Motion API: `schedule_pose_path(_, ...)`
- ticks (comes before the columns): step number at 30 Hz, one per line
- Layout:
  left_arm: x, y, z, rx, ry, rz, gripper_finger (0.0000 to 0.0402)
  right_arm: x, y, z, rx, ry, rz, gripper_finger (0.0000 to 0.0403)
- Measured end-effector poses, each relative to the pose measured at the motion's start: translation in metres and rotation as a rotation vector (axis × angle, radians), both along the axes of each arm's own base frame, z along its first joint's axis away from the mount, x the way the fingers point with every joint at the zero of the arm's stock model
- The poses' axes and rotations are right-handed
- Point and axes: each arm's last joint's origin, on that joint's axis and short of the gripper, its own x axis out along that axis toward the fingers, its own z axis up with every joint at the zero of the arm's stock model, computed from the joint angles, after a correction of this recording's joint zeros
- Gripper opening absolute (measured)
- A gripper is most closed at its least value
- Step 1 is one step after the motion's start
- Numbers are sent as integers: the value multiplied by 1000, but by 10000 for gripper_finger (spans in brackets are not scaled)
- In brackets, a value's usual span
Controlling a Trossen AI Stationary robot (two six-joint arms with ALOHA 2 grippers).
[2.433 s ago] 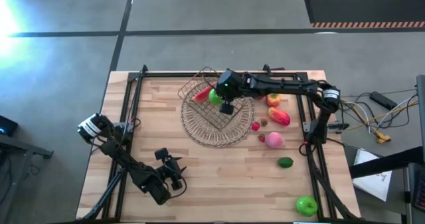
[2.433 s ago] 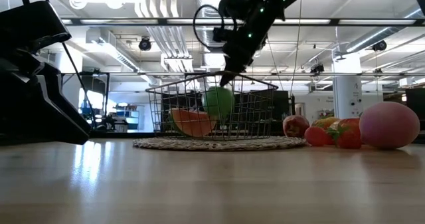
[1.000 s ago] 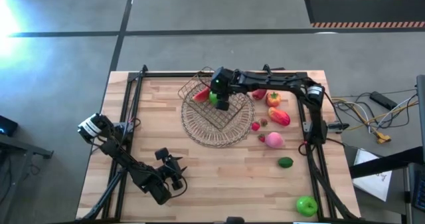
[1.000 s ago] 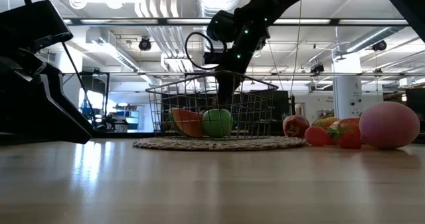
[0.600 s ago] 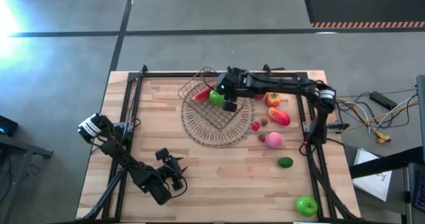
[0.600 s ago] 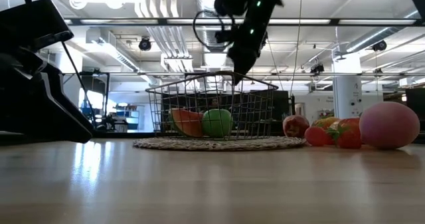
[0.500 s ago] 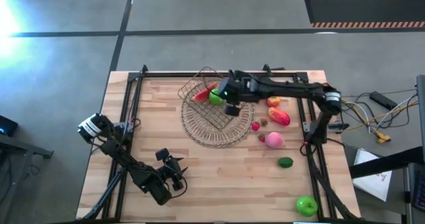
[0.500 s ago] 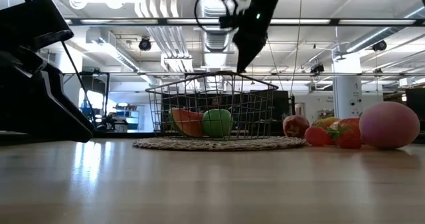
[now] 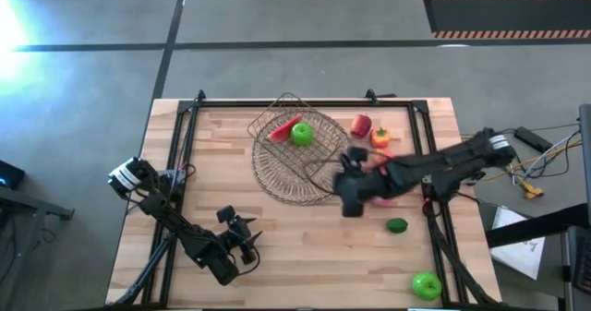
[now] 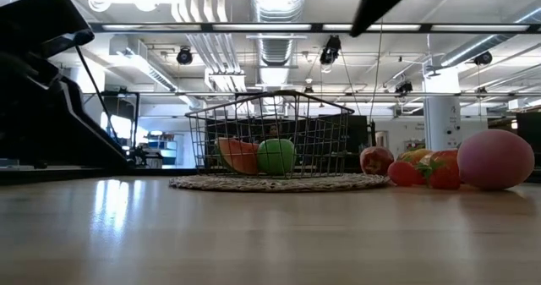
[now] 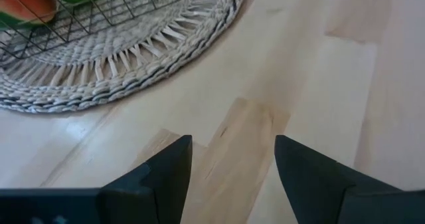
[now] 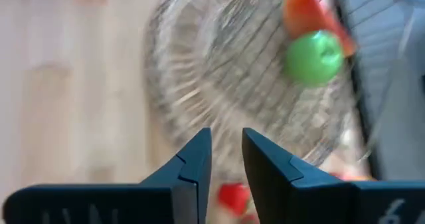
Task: Build produce basket
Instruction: Put the red mango into the gold wire basket
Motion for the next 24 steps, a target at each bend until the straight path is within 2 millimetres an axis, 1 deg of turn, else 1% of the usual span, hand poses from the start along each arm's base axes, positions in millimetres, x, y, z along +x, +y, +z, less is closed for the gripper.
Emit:
schedule_pose_path(5, 0, 0, 1, 22, -20, 8, 199, -41, 23, -25, 85, 13, -68, 67)
schedule_pose_path(8, 0, 1, 1, 38, -35, 13, 199, -64, 27, -40, 110, -12, -153, 62)
schedule_pose_path(10, 0, 1, 2, 50, -45, 17, 199, -79, 26, -52, 101, -35, -218, 59)
schedule_pose_path(15, 0, 1, 2, 61, -53, 20, 199, -105, 8, -85, 25, -72, -376, 50)
schedule_pose_path(18, 0, 2, 1, 68, -56, 22, 199, -114, -7, -99, 21, -100, -539, 42)
schedule_pose_path(21, 0, 2, 1, 76, -63, 25, 199, -120, -23, -104, 26, -96, -649, 35)
schedule_pose_path(24, 0, 2, 1, 78, -65, 26, 199, -122, -38, -100, 42, -88, -688, 35)
